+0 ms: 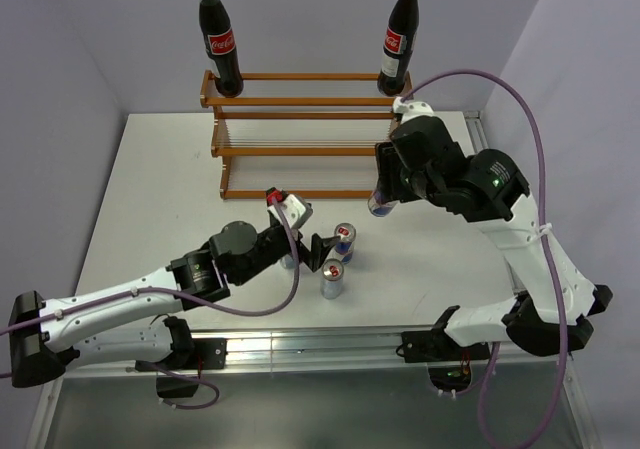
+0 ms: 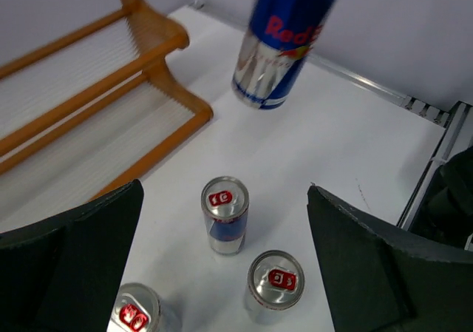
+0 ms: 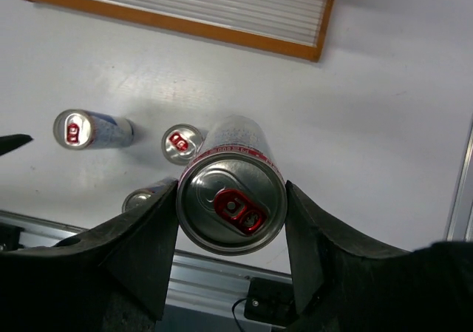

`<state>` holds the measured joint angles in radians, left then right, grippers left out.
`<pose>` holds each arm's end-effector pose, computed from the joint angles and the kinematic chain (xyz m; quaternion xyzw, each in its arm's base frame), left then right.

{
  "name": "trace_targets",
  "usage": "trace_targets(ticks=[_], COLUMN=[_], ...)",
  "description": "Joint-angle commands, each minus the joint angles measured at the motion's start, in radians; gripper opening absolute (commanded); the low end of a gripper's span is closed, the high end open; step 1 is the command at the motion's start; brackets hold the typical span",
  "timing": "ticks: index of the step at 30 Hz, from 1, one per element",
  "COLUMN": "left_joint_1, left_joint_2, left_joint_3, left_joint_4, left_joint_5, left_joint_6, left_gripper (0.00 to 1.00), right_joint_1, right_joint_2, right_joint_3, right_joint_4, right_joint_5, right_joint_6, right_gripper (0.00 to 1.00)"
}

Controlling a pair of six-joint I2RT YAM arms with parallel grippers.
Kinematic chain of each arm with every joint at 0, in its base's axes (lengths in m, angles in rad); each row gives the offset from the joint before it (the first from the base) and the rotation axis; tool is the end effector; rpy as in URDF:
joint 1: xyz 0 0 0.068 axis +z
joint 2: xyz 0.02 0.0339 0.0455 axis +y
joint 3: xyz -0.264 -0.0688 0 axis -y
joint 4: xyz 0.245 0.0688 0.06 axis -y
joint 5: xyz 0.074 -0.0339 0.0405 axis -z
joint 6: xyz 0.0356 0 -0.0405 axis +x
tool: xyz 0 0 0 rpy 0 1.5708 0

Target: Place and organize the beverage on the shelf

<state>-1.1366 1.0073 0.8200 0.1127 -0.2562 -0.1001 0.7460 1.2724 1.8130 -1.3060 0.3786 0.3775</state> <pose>0.1087 -0.2130 0.3419 0.2846 0.6746 -0.3148 0.6040 0.1549 0.1253 0.4692 -0.0930 0.9018 0.0585 0.4180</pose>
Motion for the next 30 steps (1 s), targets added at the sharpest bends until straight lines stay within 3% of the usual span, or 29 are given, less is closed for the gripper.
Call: trace_targets(ticks=[1,8,17,25,30], left_joint_1=[-0.058,-0.112,-0.199,-0.21,-0.224], left_joint_2=[-0.035,-0.006,0.007,0.002,0.007], left_joint_3=[-0.019,-0.035,-0.077,-0.105,-0.102], left_joint_4=[0.215,0.272,0.358,0.406,0.406], left_joint_5=[-0.046,-0.118,-0.296,-0.342,-0.348], left_joint_6=[0.161,0.243,0.321,0.327,0.32], left_gripper=[1.0,0.99,0.97,0.72,0.33], right_joint_1=[0.108,0.327,0.461,0.503,0.51], right_joint_2=[0.054,0.171,0.24,0.229,0.214], right_joint_3=[0.158,0.318,0.388,0.339,0.309], right_joint_4=[-0.051,-0.122,-0.136,-0.104,-0.067], right_joint_5=[0.063,0.157,0.183,0.16,0.146], right_joint_6=[-0.003,0.038,0.063,0.075,0.069], right_gripper=[0.0,0.0,0.0,0.0,0.0])
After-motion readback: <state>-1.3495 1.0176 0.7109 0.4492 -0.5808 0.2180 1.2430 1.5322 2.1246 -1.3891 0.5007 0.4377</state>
